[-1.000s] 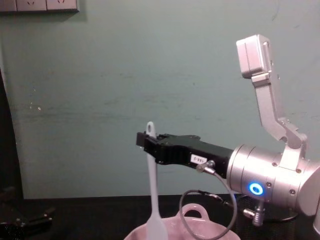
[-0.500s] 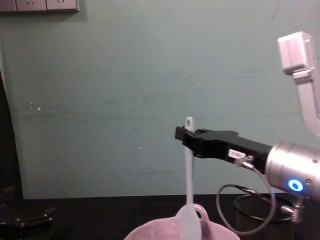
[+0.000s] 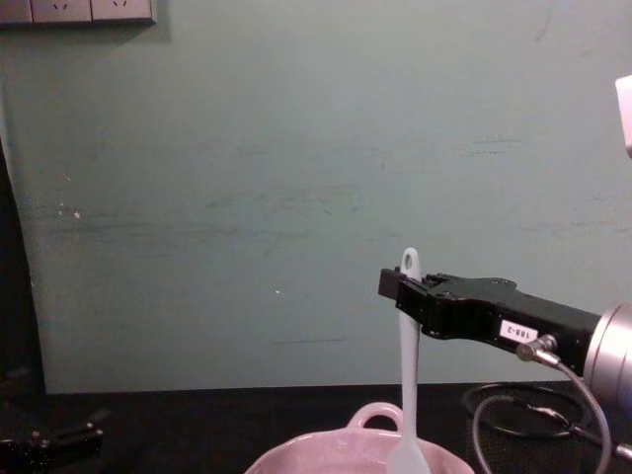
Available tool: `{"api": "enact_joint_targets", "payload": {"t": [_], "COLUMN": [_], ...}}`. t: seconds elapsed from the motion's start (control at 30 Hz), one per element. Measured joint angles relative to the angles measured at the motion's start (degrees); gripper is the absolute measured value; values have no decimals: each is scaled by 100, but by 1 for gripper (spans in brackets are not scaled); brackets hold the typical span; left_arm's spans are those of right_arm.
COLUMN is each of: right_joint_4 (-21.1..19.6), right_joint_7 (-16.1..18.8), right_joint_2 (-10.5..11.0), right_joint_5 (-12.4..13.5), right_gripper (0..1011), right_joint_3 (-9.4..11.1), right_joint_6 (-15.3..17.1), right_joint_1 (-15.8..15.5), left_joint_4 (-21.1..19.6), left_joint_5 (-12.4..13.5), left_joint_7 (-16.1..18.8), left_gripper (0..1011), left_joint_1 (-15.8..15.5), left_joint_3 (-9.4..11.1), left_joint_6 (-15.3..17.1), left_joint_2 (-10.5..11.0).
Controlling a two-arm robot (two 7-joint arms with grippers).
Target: Use the one hand to pick up the spoon and stir the clear water in the bowl.
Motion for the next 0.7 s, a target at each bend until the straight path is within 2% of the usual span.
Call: {"api": "enact_joint_targets", "payload": {"t": [0.13,0.33,0.5,0.7], "right_joint_4": [-174,-199,61,516], "right_joint_7": [2,65,216,358], "right_joint_2": [13,-78,-305,-553], "right_joint_5": [-6,-32,-57,-63], "right_gripper": [119,120,120,120], "right_joint_3": [-52,-197,-430,-587], "right_joint_6": [20,27,4,-80], "right_joint_1": [-116,-95,134,446], "left_joint_4": [0,0,0,0], "left_joint_5": [0,0,0,0], "left_joint_7": [0,0,0,0], "left_gripper": [1011,1011,1011,1011], "left_joint_1": [0,0,0,0], "left_joint_3": [0,0,0,0], "left_joint_6": [0,0,0,0], "left_joint_2": [0,0,0,0]}}
